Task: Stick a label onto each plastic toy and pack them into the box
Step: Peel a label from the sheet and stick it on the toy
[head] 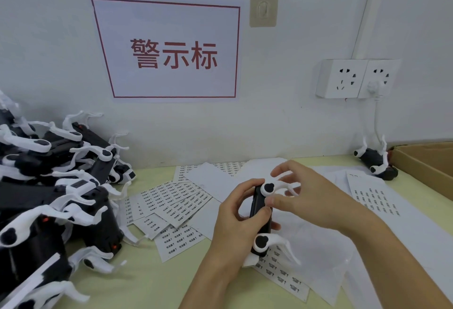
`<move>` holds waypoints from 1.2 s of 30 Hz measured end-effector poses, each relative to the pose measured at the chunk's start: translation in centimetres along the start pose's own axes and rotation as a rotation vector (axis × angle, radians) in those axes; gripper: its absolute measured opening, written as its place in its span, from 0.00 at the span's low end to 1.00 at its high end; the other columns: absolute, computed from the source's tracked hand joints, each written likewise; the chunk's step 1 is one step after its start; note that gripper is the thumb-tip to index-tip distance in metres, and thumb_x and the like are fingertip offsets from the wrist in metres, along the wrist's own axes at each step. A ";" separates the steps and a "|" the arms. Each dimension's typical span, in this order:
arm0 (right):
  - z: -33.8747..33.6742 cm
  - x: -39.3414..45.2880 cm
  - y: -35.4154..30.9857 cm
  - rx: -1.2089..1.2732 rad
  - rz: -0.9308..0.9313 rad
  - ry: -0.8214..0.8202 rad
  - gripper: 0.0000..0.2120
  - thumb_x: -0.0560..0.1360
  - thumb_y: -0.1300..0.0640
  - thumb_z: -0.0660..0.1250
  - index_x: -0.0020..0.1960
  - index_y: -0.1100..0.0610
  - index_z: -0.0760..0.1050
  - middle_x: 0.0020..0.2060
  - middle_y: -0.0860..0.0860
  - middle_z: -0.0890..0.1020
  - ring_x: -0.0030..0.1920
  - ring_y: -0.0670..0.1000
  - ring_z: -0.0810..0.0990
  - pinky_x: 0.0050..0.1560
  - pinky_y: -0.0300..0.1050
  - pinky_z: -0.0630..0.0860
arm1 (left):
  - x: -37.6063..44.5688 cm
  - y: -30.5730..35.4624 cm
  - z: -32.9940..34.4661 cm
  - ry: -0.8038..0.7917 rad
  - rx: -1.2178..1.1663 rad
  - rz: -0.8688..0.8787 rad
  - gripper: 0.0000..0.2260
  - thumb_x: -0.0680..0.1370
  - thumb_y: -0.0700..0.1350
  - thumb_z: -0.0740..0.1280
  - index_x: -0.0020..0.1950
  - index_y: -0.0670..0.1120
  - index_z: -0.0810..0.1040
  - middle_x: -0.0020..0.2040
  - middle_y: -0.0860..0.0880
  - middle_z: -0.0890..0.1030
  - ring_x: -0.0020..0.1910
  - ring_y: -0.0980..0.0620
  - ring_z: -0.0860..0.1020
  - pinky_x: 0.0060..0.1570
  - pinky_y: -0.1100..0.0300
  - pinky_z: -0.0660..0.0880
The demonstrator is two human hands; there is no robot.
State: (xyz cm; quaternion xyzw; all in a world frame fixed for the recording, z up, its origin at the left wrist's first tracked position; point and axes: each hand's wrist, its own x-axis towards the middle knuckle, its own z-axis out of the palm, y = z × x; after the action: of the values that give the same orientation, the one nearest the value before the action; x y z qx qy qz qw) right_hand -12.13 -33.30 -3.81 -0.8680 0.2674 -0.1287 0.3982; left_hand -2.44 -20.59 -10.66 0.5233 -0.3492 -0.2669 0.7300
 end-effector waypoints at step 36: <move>1.1 -0.1 0.2 0.386 -0.168 -0.151 0.06 0.77 0.58 0.71 0.52 0.51 0.82 0.47 0.54 0.85 0.47 0.55 0.83 0.56 0.54 0.79 | 0.4 0.2 -0.5 -0.034 -0.304 0.002 0.18 0.70 0.42 0.68 0.59 0.47 0.80 0.58 0.38 0.82 0.41 0.37 0.81 0.42 0.50 0.79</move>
State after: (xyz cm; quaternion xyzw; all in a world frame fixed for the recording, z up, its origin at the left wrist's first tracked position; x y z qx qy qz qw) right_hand -11.84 -32.64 -4.74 -0.8020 0.1341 -0.1450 0.5637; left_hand -1.78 -20.57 -10.46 0.4018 -0.3174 -0.3249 0.7952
